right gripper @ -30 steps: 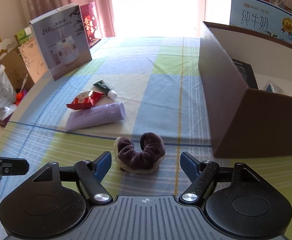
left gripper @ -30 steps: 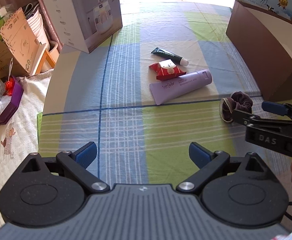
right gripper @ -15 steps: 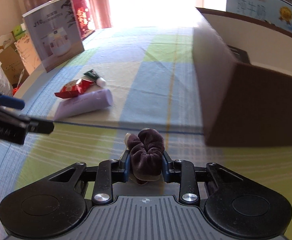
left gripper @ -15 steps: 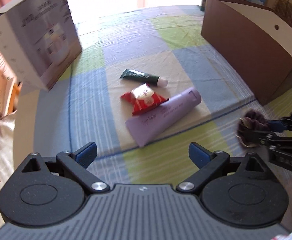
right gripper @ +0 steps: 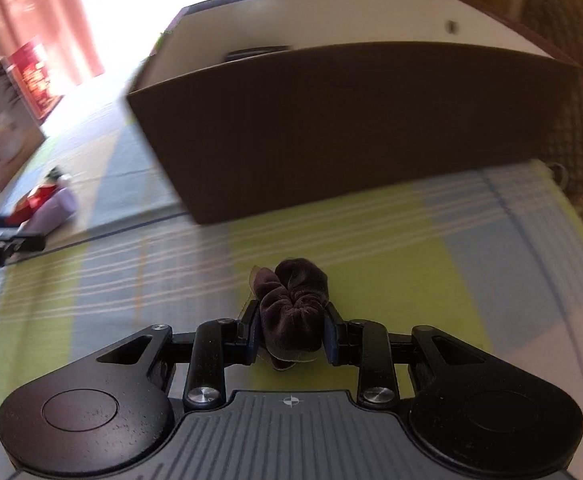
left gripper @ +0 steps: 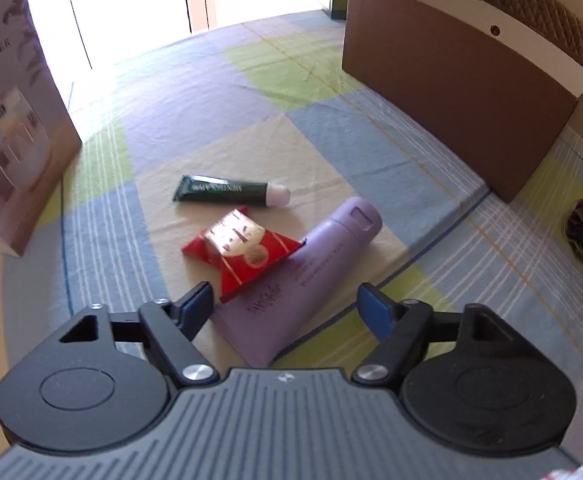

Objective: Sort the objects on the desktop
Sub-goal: 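Grasp the lilac tube with the left gripper while the right gripper holds the scrunchie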

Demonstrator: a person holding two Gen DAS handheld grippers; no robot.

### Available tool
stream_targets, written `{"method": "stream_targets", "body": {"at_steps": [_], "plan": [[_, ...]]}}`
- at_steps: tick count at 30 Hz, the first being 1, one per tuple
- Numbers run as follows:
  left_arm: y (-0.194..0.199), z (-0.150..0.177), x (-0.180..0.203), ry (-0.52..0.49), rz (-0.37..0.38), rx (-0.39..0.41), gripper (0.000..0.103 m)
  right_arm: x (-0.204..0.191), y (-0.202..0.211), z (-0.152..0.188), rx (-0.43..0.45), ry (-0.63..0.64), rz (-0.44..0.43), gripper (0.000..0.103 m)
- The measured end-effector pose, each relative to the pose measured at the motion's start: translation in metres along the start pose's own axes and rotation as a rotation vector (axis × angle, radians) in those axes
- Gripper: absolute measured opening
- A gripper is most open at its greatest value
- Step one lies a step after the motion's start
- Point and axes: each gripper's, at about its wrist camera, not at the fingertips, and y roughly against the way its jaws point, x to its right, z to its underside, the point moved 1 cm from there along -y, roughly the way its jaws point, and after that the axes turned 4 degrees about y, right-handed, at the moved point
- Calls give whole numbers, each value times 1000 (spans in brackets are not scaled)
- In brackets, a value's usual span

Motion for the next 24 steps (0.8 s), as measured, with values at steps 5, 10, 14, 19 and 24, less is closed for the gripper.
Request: {"method": "stream_targets", "body": {"at_steps": [5, 10, 14, 19, 24], "plan": [[7, 9, 16, 15, 29, 1, 44, 31, 8, 2, 7, -42, 38, 28], [7, 10, 39, 46, 17, -24, 42, 49, 11, 0, 22, -48, 67, 28], [-2, -2, 46, 98, -45, -23, 41, 57, 9, -3, 34, -50, 79, 28], [-14, -22, 42, 204, -113, -39, 41, 63, 10, -6, 45, -41, 80, 28], [-24, -33, 50, 224, -160, -42, 42, 70, 10, -6, 55, -45, 77, 28]]}}
